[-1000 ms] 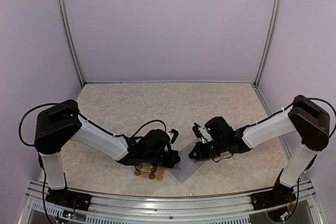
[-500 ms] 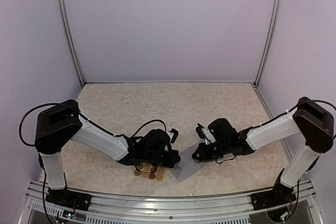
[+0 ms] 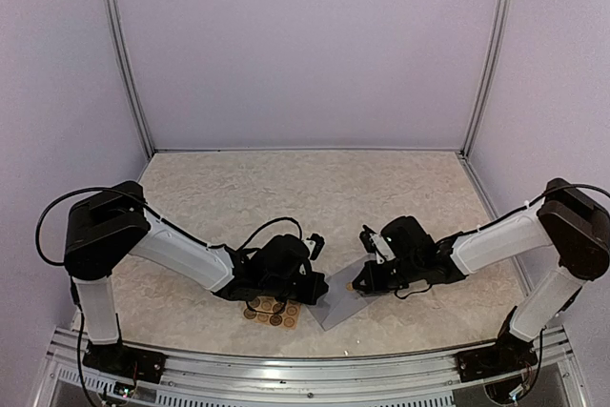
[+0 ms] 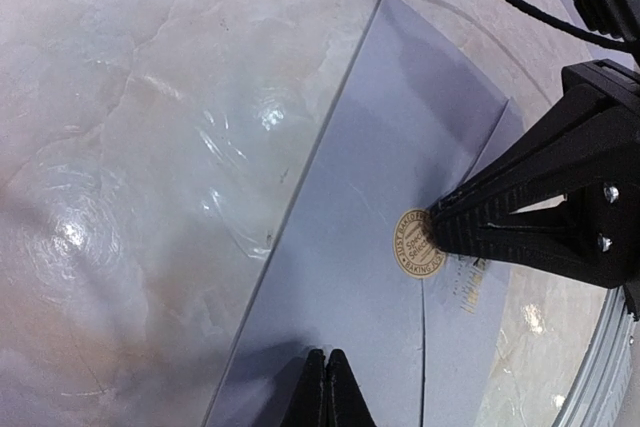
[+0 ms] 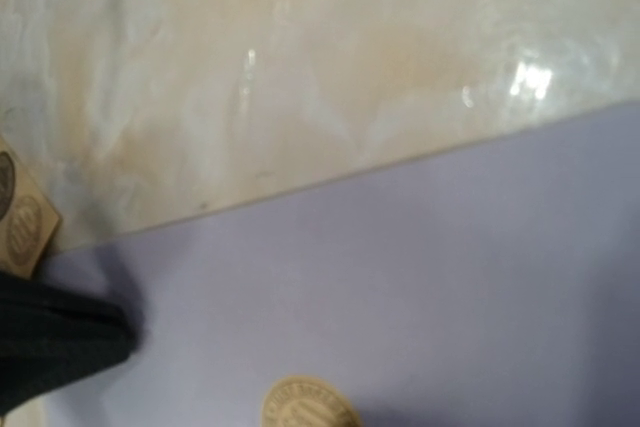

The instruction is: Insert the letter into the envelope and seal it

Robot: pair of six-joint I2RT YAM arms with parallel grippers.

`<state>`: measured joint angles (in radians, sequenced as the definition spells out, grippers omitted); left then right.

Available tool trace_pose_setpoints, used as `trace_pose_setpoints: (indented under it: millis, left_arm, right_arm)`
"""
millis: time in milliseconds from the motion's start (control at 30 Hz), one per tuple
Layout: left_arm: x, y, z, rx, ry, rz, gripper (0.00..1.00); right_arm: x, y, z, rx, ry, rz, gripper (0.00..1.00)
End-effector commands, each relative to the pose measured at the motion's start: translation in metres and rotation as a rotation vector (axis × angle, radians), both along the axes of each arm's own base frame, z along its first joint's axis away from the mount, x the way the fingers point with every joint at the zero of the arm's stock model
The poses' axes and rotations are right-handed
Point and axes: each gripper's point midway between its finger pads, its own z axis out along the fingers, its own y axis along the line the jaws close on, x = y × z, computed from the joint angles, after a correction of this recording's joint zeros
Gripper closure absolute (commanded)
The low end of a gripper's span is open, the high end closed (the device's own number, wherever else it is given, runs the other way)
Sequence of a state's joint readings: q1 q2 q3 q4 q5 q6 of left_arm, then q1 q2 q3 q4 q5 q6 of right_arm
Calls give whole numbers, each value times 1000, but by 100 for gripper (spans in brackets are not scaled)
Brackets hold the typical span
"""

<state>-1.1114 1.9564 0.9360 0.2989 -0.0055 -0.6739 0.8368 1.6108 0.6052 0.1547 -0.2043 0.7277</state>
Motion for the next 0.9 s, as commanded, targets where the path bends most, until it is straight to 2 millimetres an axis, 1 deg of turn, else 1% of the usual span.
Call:
trace_pose_setpoints:
  millis: [0, 167, 200, 300, 400, 467, 500, 567, 633, 667, 733, 767, 867]
  left_arm:
    - [-4, 26, -37, 135, 50, 26, 100]
    - [-4, 25, -37, 133, 49, 26, 100]
    - [-3, 25, -36, 132, 48, 27, 99]
    - [-3, 24, -34, 126, 46, 25, 100]
    - [0, 18, -27, 109, 34, 20, 99]
    - [4, 9, -16, 87, 15, 10, 95]
    - [6, 4, -8, 71, 1, 5, 94]
    - [12, -8, 17, 26, -38, -7, 88]
    - [19, -19, 45, -17, -84, -13, 82]
    - [24, -23, 63, -42, -112, -13, 78]
    - [30, -26, 90, -76, -155, -10, 71]
    - [32, -26, 104, -95, -177, -6, 66]
    - [41, -17, 127, -119, -212, 16, 51]
  right_arm:
    - [-19, -44, -37, -181, 92, -57, 100]
    - [-18, -45, -33, -174, 81, -67, 100]
    - [-21, -48, -35, -186, 92, -68, 100]
    - [-21, -49, -32, -183, 87, -70, 100]
    - [-20, -46, -23, -160, 76, -68, 100]
    - [-20, -41, -11, -125, 59, -56, 100]
    - [-19, -39, -4, -102, 49, -49, 100]
    - [-18, -33, 15, -54, 14, -34, 100]
    - [-16, -27, 36, -8, -28, -12, 93]
    - [-15, -25, 46, 10, -47, -2, 89]
    - [-13, -23, 67, 42, -94, 11, 80]
    - [-11, -22, 77, 53, -118, 14, 75]
    - [-5, -25, 105, 77, -195, 1, 57]
